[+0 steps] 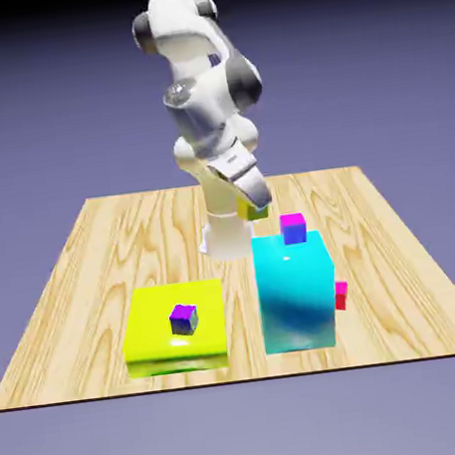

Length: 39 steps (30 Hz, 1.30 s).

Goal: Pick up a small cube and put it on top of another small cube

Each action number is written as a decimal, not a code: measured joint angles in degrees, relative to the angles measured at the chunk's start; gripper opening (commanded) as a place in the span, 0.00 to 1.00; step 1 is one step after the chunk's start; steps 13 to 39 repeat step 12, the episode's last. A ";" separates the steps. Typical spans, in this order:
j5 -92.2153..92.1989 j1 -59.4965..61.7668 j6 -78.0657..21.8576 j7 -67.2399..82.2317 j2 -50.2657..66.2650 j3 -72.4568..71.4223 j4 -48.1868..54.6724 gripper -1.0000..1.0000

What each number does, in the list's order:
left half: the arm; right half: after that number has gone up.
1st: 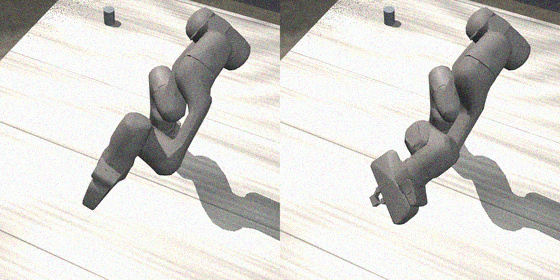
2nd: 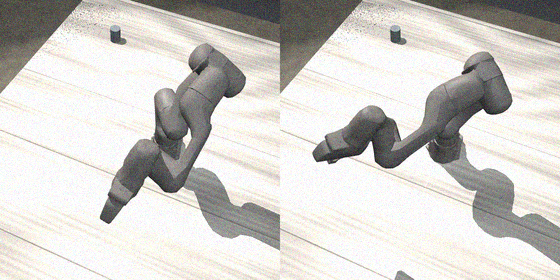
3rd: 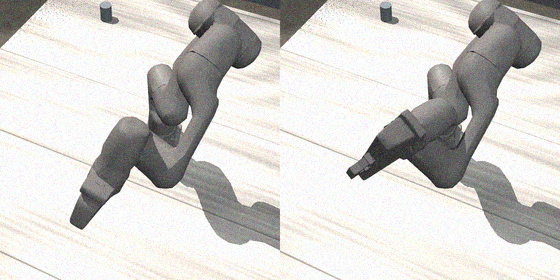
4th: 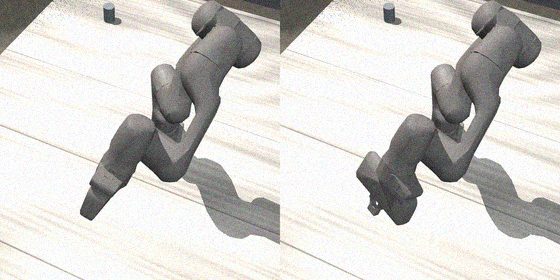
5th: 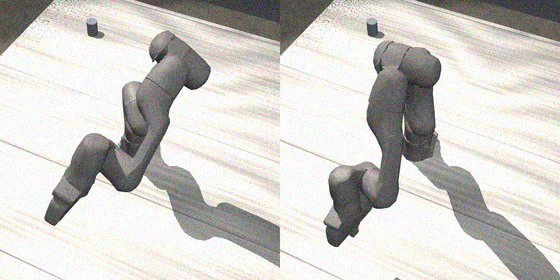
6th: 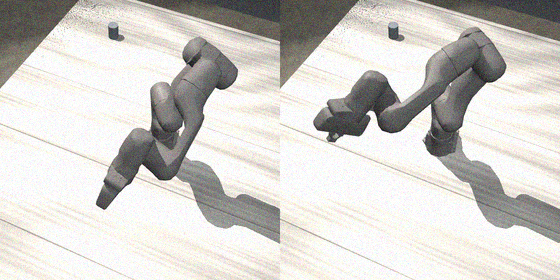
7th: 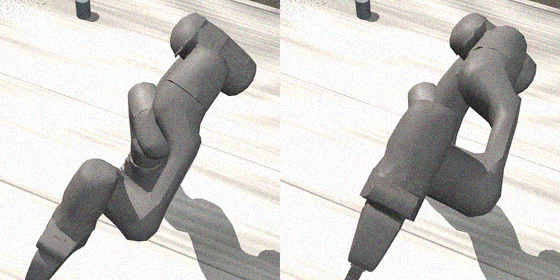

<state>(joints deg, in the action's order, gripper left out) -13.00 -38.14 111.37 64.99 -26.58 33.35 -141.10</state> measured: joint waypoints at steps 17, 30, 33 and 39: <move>-3.79 -9.93 9.64 -1.41 0.21 3.32 -7.76 1.00; -3.79 -9.93 9.64 -1.41 0.21 3.32 -7.76 1.00; -3.79 -9.93 9.64 -1.41 0.21 3.32 -7.76 1.00; -3.79 -9.93 9.64 -1.41 0.21 3.32 -7.76 1.00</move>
